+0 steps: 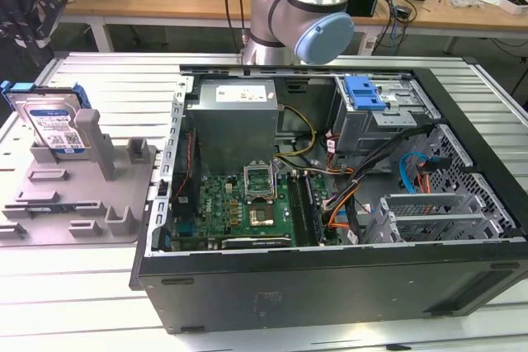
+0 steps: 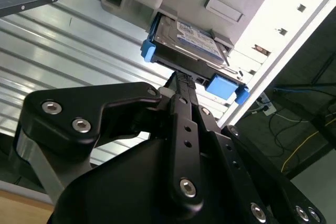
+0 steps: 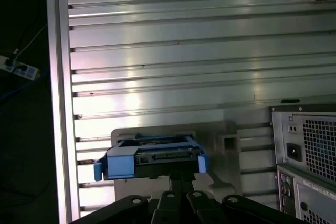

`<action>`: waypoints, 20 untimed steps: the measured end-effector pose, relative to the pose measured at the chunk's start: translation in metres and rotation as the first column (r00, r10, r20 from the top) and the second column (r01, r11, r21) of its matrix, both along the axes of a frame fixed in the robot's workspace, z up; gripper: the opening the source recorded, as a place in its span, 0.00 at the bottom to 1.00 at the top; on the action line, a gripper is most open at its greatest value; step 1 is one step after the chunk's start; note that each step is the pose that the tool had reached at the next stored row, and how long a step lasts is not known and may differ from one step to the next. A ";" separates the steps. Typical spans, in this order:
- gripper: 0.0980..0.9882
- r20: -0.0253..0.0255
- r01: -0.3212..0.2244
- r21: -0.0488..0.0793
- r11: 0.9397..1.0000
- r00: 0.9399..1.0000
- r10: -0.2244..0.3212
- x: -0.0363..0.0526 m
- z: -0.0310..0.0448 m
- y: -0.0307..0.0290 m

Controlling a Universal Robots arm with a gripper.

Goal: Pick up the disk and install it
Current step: 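Reach for the disk, then pick up the disk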

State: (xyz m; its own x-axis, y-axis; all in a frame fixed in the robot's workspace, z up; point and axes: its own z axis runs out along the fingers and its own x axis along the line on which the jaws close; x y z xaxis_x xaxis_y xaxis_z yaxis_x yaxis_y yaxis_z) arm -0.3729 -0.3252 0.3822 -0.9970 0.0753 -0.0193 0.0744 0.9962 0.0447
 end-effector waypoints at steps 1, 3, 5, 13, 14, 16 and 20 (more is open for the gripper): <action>0.01 0.000 0.000 0.000 1.000 1.000 0.000 0.0000 0.0000 0.0000; 0.01 0.000 0.000 0.000 1.000 1.000 0.000 0.0000 0.0000 0.0000; 0.01 -0.001 0.000 0.000 1.000 1.000 0.000 0.0000 0.0000 0.0000; 0.01 -0.001 -0.014 0.000 1.000 1.000 0.014 0.0000 -0.0001 0.0000; 0.01 -0.001 -0.031 0.000 1.000 1.000 0.031 0.0000 -0.0002 0.0000; 0.01 -0.001 -0.067 0.000 0.998 0.998 0.067 0.0000 -0.0003 0.0000; 0.01 -0.001 -0.220 0.003 0.975 0.975 0.220 0.0000 -0.0012 0.0000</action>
State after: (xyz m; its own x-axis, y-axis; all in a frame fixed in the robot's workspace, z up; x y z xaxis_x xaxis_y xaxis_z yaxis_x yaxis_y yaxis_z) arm -0.3729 -0.3252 0.3810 -0.9891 -0.1463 -0.0179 -0.1470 0.9880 0.0480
